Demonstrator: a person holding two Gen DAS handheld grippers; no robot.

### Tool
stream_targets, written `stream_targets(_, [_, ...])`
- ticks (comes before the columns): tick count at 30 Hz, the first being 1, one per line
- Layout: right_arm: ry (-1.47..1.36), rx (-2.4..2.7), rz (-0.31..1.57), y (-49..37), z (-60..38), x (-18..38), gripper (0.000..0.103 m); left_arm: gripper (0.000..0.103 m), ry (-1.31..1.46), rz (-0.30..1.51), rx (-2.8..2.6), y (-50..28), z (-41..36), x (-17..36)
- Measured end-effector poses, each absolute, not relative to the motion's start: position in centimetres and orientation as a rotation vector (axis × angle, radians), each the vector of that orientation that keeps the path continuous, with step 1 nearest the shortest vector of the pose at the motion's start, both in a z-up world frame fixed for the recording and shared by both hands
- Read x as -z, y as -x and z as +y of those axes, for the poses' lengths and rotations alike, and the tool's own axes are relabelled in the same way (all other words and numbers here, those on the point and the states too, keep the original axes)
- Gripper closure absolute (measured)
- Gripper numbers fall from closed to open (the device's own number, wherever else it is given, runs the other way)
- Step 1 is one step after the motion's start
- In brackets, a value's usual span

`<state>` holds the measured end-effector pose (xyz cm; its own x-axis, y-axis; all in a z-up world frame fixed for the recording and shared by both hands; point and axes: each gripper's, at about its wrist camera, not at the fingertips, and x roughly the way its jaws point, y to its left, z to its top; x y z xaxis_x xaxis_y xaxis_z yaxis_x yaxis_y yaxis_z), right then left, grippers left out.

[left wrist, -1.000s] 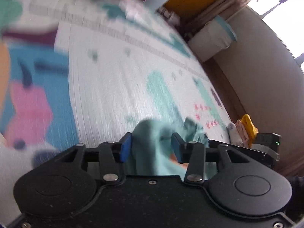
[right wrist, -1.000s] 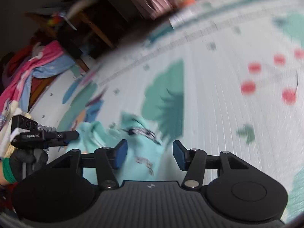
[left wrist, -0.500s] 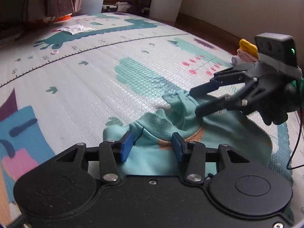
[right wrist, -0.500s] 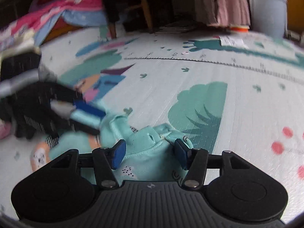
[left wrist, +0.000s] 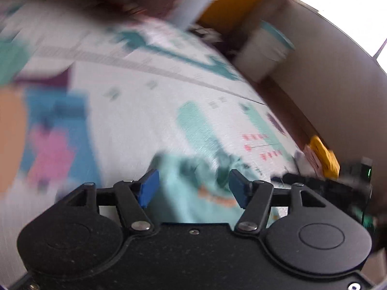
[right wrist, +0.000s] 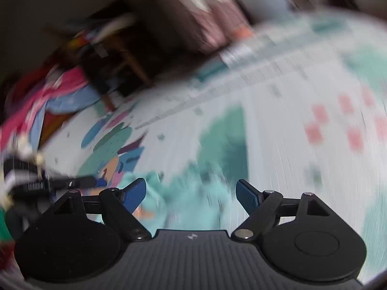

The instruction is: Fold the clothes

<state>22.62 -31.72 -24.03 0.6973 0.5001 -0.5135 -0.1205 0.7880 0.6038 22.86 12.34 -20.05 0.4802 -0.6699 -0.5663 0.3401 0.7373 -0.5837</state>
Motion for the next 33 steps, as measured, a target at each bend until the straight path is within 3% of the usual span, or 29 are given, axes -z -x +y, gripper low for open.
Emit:
stream_targets(1, [-0.621,-0.367,0.753,-22.1,-31.9,24.9,0.025,0.040,0.461,0.893,0.619,-22.3,12.8,20.9])
stream_targets(3, [-0.717,-0.364,0.812,-21.0,-32.0,26.7,0.041,0.040,0.531,0.931,0.599,-21.4,13.0,22.1])
stream_targets(4, [-0.740,-0.363,0.832,-20.6,-31.8,27.2,0.042,0.040,0.565,0.948,0.590,-21.0,13.1,22.7])
stream_targets(7, [-0.771,-0.346,0.866,-19.8,-31.2,28.0,0.043,0.040,0.567,0.974,0.564,-20.3,12.2,23.5])
stream_targets(14, [-0.729,-0.352,0.835,-20.6,-29.9,27.8,0.030,0.038,0.548,0.931,0.562,-21.6,10.7,24.1])
stream_targets(15, [-0.696,-0.366,0.839,-20.8,-29.4,27.8,0.030,0.045,0.530,0.933,0.566,-21.5,10.4,24.0])
stream_targets(16, [-0.677,-0.380,0.848,-20.9,-29.0,27.7,0.034,0.059,0.537,0.949,0.570,-21.5,10.3,24.1])
stream_targets(17, [-0.682,-0.384,0.857,-21.0,-28.9,27.7,0.038,0.063,0.562,0.974,0.573,-21.5,10.2,24.4])
stream_targets(20, [-0.702,-0.396,0.889,-20.7,-28.8,27.8,0.056,0.071,0.642,1.033,0.572,-20.7,10.6,24.8])
stream_targets(23, [-0.768,-0.431,0.948,-19.3,-29.0,28.2,0.057,0.071,0.677,1.102,0.578,-18.7,11.5,24.7])
stream_targets(25, [-0.776,-0.472,0.979,-17.3,-29.1,28.4,0.058,0.069,0.643,1.106,0.596,-17.1,12.2,24.3])
stream_targets(27, [-0.710,-0.464,0.942,-15.7,-29.1,27.5,0.053,0.051,0.540,1.045,0.616,-16.0,12.5,23.3])
stream_targets(28, [-0.689,-0.435,0.901,-14.9,-29.3,27.0,0.049,0.046,0.512,1.015,0.610,-15.6,12.9,23.0])
stream_targets(29, [-0.673,-0.406,0.867,-14.3,-29.5,26.6,0.034,0.041,0.500,0.988,0.593,-15.3,13.2,22.9])
stream_targets(30, [-0.677,-0.386,0.861,-14.1,-29.6,26.6,0.027,0.040,0.506,0.970,0.583,-15.2,13.5,23.1])
stream_targets(33, [-0.638,-0.426,0.862,-14.4,-29.1,27.1,0.024,0.033,0.567,0.952,0.575,-15.0,13.7,24.4])
